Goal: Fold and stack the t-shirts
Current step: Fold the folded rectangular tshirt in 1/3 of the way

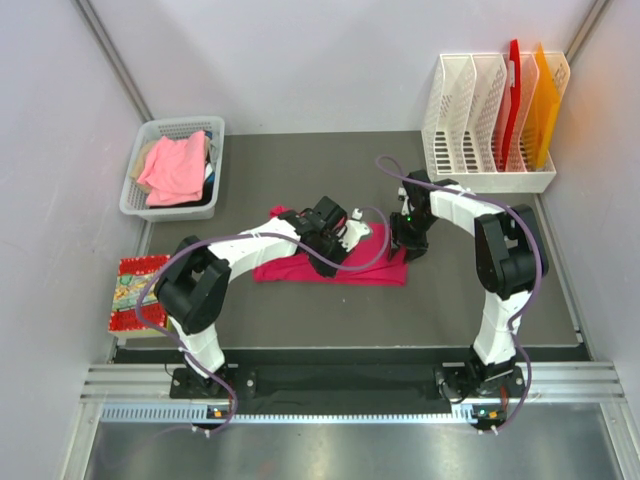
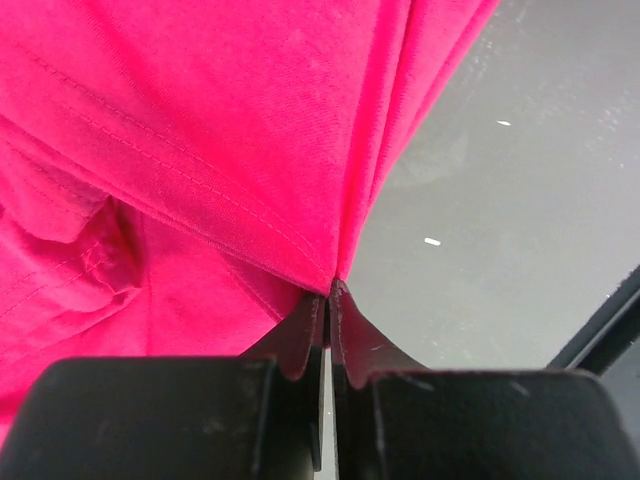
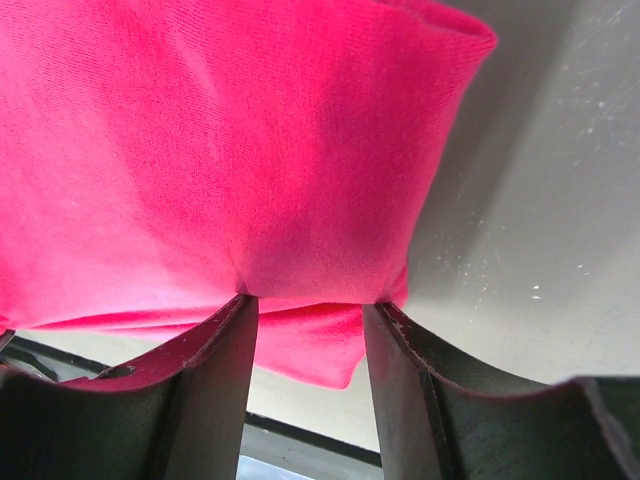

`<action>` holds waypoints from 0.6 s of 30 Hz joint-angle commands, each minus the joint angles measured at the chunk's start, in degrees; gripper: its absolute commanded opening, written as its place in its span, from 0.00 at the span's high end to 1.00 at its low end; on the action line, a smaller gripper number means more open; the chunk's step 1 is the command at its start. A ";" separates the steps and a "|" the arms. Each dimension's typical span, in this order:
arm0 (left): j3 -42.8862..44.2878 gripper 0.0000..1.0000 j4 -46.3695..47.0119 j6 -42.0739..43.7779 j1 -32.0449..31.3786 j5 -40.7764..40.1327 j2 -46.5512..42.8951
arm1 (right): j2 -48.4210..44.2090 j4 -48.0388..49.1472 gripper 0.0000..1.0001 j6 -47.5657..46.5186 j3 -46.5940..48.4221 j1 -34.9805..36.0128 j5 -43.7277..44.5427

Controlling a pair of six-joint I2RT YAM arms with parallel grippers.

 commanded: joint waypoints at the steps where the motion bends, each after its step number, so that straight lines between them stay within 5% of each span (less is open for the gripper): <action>1: 1.04 0.94 -6.57 1.06 0.43 1.97 -3.25 | -0.96 -1.77 0.52 -2.05 0.72 -0.40 2.20; 5: 3.50 0.85 -9.22 2.73 0.43 1.19 -4.39 | -1.49 -2.92 0.50 -2.23 2.04 -0.49 1.67; 9: 3.42 0.52 -10.98 5.10 0.86 -1.97 -6.06 | -2.80 -6.42 0.43 -3.54 4.93 -0.49 1.75; 10: 3.07 0.36 -10.98 5.63 1.21 -2.41 -7.11 | -4.11 -7.30 0.43 -3.81 5.55 -0.49 2.10; 12: 2.28 0.29 -10.98 6.07 2.88 -3.91 -8.78 | -5.70 -9.58 0.41 -4.08 7.48 -0.58 2.81; 13: 2.10 0.16 -10.98 6.42 3.58 -4.17 -9.22 | -6.93 -10.12 0.41 -4.08 8.01 -0.66 3.07; 18: 3.50 0.11 -11.24 7.39 7.80 -5.14 -10.37 | -8.70 -10.48 0.39 -4.25 8.29 -1.89 3.42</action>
